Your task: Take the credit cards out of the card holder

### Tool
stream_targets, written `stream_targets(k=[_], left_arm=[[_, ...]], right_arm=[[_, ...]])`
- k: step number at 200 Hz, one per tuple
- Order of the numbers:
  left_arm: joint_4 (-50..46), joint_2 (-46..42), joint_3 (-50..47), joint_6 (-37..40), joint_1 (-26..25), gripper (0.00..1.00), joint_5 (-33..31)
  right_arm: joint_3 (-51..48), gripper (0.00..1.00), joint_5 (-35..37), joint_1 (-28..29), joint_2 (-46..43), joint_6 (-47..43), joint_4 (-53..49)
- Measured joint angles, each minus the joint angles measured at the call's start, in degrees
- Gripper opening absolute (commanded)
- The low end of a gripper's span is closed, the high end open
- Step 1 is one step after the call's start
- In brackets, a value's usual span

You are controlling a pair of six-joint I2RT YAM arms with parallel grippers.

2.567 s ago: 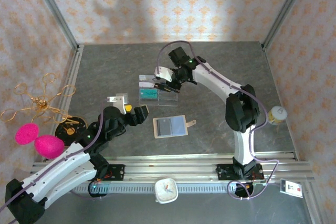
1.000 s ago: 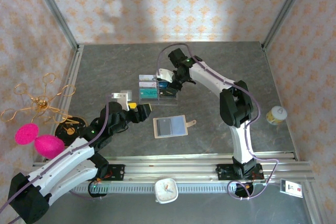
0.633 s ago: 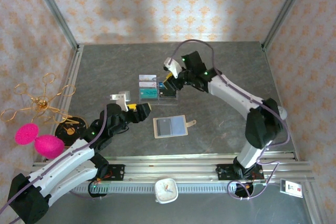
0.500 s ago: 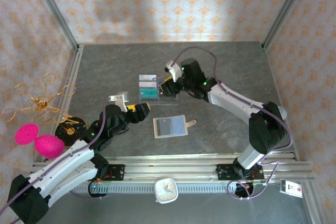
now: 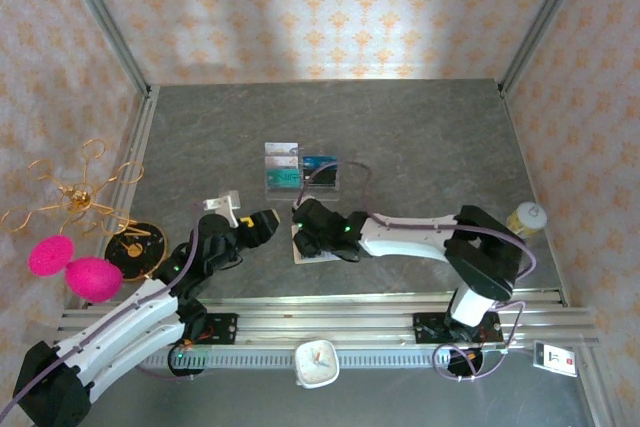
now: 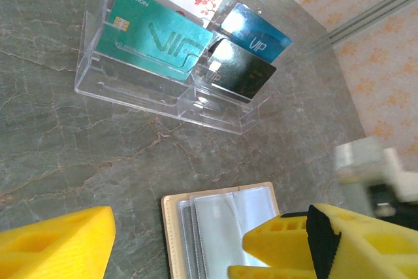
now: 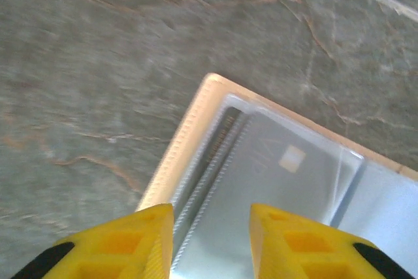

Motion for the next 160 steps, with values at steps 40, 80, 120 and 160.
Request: stream_targets(k=[40, 80, 120, 160], left_arm=[[-0.07, -0.85, -0.13, -0.02, 0.0, 0.77, 0.9], [0.2, 1.68, -0.17, 0.02, 0.0, 0.7, 2.58], [1.27, 5.97, -0.31, 0.24, 0.0, 0.55, 4.96], [4.85, 11.04, -1.36, -0.22, -0.55, 0.36, 7.58]], right_arm=[[0.0, 0.35, 4.55, 0.11, 2.62, 1.81, -2.14], [1.11, 0.36, 4.81, 0.24, 4.04, 2.08, -2.32], [1.6, 0.04, 4.94, 0.5, 4.7, 3.72, -1.36], [-1.29, 0.0, 5.33, 0.59, 3.28, 6.38, 2.82]])
